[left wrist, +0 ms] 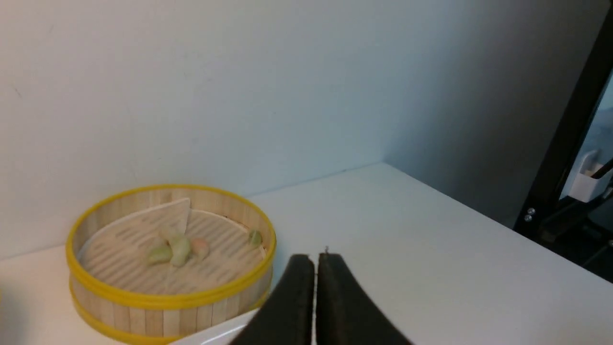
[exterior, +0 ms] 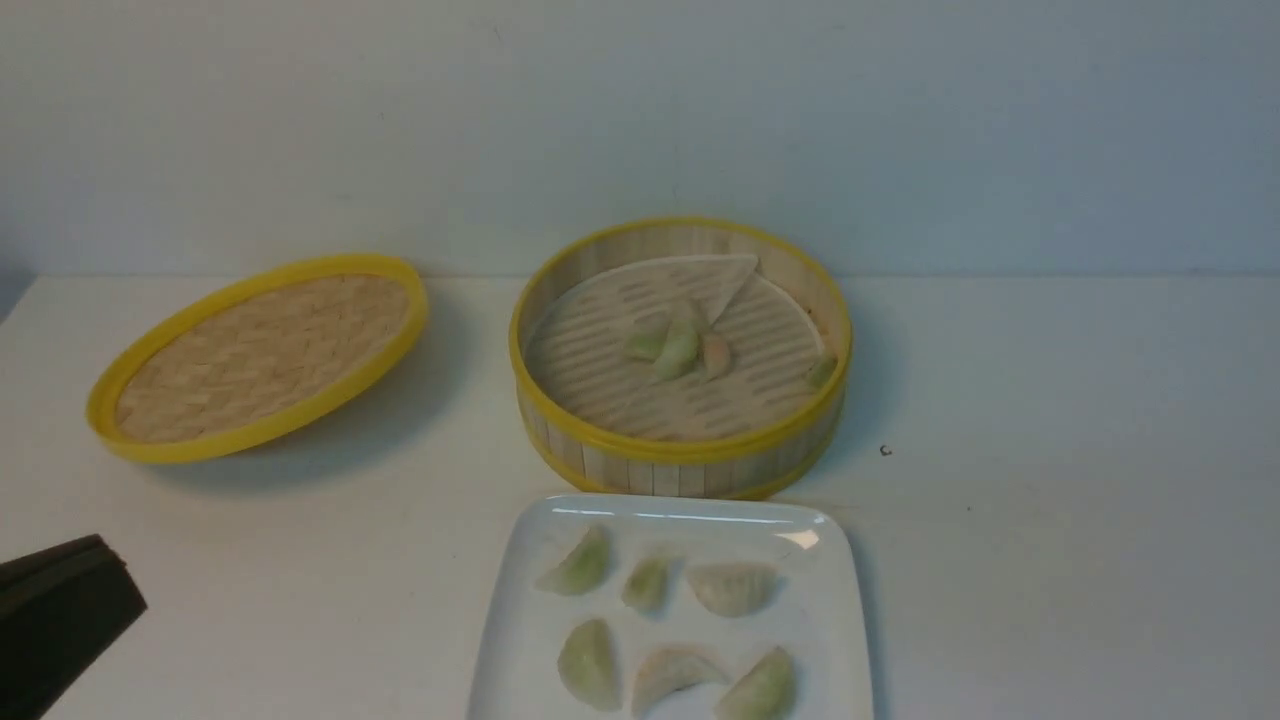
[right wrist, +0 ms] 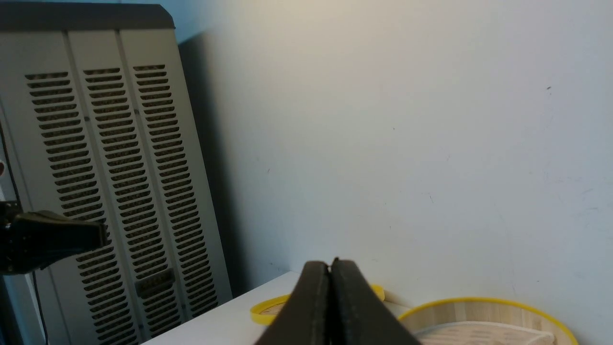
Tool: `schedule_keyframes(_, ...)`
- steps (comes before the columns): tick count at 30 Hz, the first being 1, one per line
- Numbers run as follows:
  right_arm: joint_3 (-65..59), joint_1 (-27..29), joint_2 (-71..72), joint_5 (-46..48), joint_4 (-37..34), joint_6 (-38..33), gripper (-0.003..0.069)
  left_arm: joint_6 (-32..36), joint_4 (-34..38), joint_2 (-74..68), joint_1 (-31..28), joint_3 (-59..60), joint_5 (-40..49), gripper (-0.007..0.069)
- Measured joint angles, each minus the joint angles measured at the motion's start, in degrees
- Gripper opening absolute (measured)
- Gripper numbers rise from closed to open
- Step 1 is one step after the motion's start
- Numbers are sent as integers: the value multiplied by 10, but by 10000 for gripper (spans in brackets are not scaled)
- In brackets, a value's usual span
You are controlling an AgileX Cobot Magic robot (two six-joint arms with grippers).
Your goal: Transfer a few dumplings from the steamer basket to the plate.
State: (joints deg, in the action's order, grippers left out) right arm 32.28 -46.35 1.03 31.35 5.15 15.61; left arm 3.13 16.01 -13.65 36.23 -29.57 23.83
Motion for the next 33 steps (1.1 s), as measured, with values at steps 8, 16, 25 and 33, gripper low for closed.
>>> schedule_keyframes(8, 0, 0, 0, 0, 0, 0, -15, 3, -4, 0, 0, 20, 2, -6)
schedule_keyframes(16, 0, 0, 0, 1, 0, 0, -15, 14, -126, 14, -25, 31, -2, -6)
schedule_keyframes(25, 0, 0, 0, 1, 0, 0, -15, 14, -147, 116, -265, 219, -84, -6)
schedule_keyframes(33, -1, 0, 1, 5, 1, 0, -15, 14, -146, 142, -315, 311, -57, -6)
